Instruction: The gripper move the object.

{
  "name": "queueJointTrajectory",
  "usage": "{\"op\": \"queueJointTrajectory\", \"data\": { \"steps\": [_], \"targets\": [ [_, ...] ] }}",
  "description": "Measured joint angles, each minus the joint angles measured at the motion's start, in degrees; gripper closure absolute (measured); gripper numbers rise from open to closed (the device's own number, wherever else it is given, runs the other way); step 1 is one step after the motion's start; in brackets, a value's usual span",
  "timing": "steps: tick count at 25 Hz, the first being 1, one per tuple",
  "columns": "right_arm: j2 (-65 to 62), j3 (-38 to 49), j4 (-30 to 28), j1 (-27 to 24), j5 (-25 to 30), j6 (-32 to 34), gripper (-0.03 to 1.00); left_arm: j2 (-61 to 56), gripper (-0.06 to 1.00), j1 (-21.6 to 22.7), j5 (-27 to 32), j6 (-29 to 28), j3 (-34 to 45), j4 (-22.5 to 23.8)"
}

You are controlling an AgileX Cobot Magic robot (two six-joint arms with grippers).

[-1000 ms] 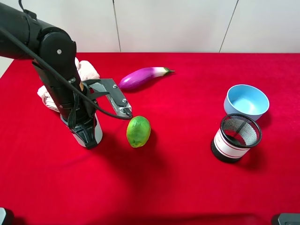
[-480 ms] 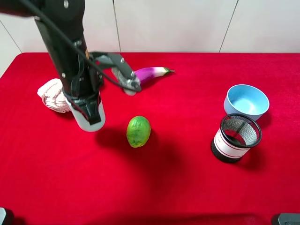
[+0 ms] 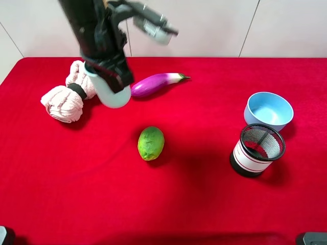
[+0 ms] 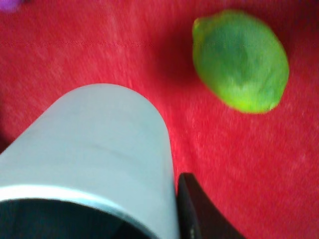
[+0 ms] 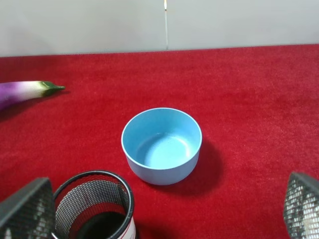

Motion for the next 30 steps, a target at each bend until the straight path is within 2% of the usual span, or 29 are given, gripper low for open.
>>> {"op": "queueJointTrajectory", "data": {
  "steps": [5, 14, 17, 23, 30],
  "targets": [
    [0.0, 0.0, 0.0, 0.0, 0.0, 0.0, 0.28, 6.64, 0.92, -0.05, 4.6, -0.55, -10.65, -1.22],
    [0.0, 0.0, 0.0, 0.0, 0.0, 0.0, 0.28, 19.09, 0.92, -3.57, 4.65, -0.6, -29.57, -1.34],
    [0.0, 0.0, 0.0, 0.0, 0.0, 0.0, 0.28, 23.35, 0.92, -4.85, 4.65, -0.6, -34.52, -3.0],
    [0.0, 0.0, 0.0, 0.0, 0.0, 0.0, 0.28, 29.42, 0.92, -7.37, 4.7, -0.76, -40.3, -4.7],
    [0.0, 0.0, 0.0, 0.0, 0.0, 0.0, 0.28, 33.11, 0.92, -9.41, 2.4, -0.75, -42.05, -4.73]
  ]
}}
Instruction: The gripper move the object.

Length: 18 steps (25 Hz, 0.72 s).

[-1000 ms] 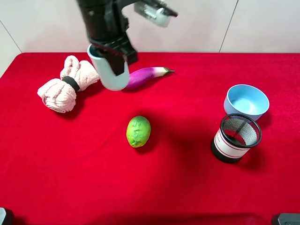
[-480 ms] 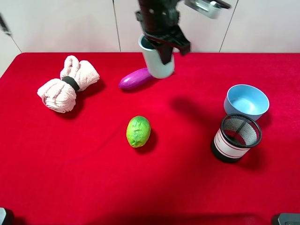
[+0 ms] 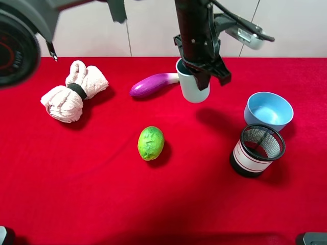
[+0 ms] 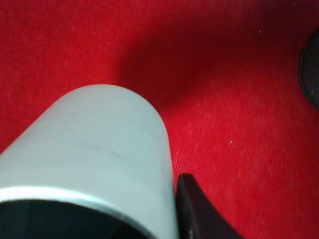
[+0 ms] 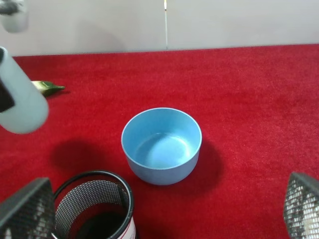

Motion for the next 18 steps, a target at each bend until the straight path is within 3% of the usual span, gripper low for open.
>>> {"op": "queueJointTrajectory", "data": {
  "steps": [9, 18],
  "targets": [
    [0.0, 0.0, 0.17, 0.0, 0.0, 0.0, 0.28, 3.47, 0.92, -0.83, -10.63, 0.05, -0.53, 0.23],
    [0.0, 0.0, 0.36, 0.0, 0.0, 0.0, 0.28, 7.16, 0.92, -1.54, -17.43, 0.05, -0.9, 0.07]
  ]
}}
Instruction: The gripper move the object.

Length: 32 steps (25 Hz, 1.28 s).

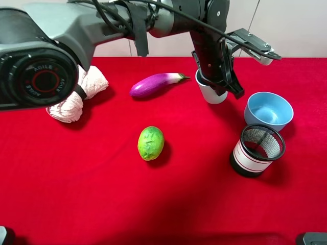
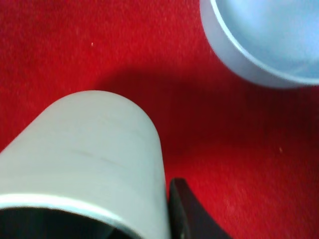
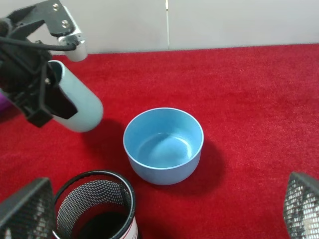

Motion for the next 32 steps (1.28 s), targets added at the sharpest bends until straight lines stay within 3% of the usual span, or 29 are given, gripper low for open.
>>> {"op": "queueJointTrajectory", "data": {
  "steps": [5, 17, 21, 27, 32],
  "targets": [
    [0.0, 0.0, 0.11, 0.0, 0.0, 0.0, 0.28, 1.52, 0.92, -0.3, -3.35, 0.0, -0.38, -0.87],
    [0.0, 0.0, 0.11, 0.0, 0.0, 0.0, 0.28, 2.7, 0.9, -0.36, -4.05, -0.43, -0.45, -2.29],
    [0.0, 0.0, 0.11, 0.0, 0.0, 0.0, 0.28, 2.81, 0.75, -0.36, -4.13, -0.49, -0.45, -2.55],
    [0.0, 0.0, 0.11, 0.0, 0.0, 0.0, 0.28, 2.85, 0.43, -0.36, -5.19, -0.49, -0.45, -2.59],
    [0.0, 0.0, 0.11, 0.0, 0.0, 0.0, 0.28, 2.85, 0.28, -0.36, -6.7, -0.49, -0.45, -2.59]
  ]
}}
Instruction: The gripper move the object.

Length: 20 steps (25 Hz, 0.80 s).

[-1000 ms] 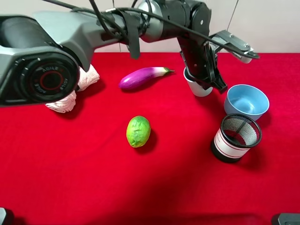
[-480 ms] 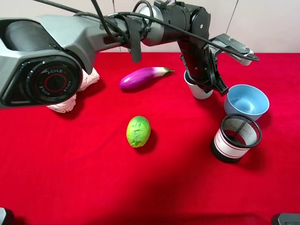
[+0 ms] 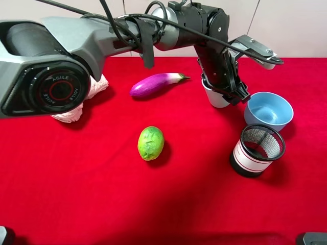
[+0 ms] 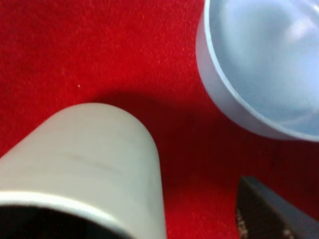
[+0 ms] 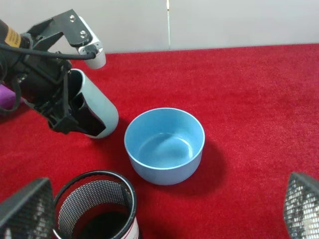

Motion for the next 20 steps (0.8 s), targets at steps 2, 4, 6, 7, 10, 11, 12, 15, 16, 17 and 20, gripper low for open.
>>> {"op": "queueJointTrajectory", "data": {
  "steps": [2, 4, 6, 7, 10, 11, 12, 15, 16, 17, 20],
  "targets": [
    [0.0, 0.0, 0.0, 0.0, 0.0, 0.0, 0.28, 0.0, 0.26, 0.0, -0.28, 0.06, -0.05, 0.13],
    [0.0, 0.0, 0.0, 0.0, 0.0, 0.0, 0.28, -0.13, 0.25, 0.0, -0.27, 0.06, -0.56, 0.55],
    [0.0, 0.0, 0.0, 0.0, 0.0, 0.0, 0.28, -0.13, 0.25, 0.0, 0.09, 0.06, -1.82, 1.21],
    [0.0, 0.0, 0.0, 0.0, 0.0, 0.0, 0.28, -0.2, 0.24, 0.0, 0.41, 0.06, -2.61, 1.36],
    [0.0, 0.0, 0.0, 0.0, 0.0, 0.0, 0.28, -0.36, 0.24, 0.0, 2.39, 0.06, -5.04, 1.44],
    [0.0, 0.0, 0.0, 0.0, 0.0, 0.0, 0.28, -0.36, 0.24, 0.0, 3.12, 0.06, -5.81, 1.44],
    [0.0, 0.0, 0.0, 0.0, 0.0, 0.0, 0.28, -0.36, 0.24, 0.0, 3.83, 0.06, -6.47, 1.6],
    [0.0, 0.0, 0.07, 0.0, 0.0, 0.0, 0.28, -0.36, 0.24, 0.0, 6.21, 0.06, -8.07, 1.77],
    [0.0, 0.0, 0.07, 0.0, 0.0, 0.0, 0.28, -0.36, 0.24, 0.0, 6.8, 0.01, -8.51, 1.8],
    [0.0, 0.0, 0.12, 0.0, 0.0, 0.0, 0.28, -0.36, 0.24, 0.0, 7.37, 0.01, -8.9, 1.8],
    [0.0, 0.0, 0.12, 0.0, 0.0, 0.0, 0.28, -0.36, 0.24, 0.0, 9.98, -0.11, -10.09, 1.85]
  ]
}}
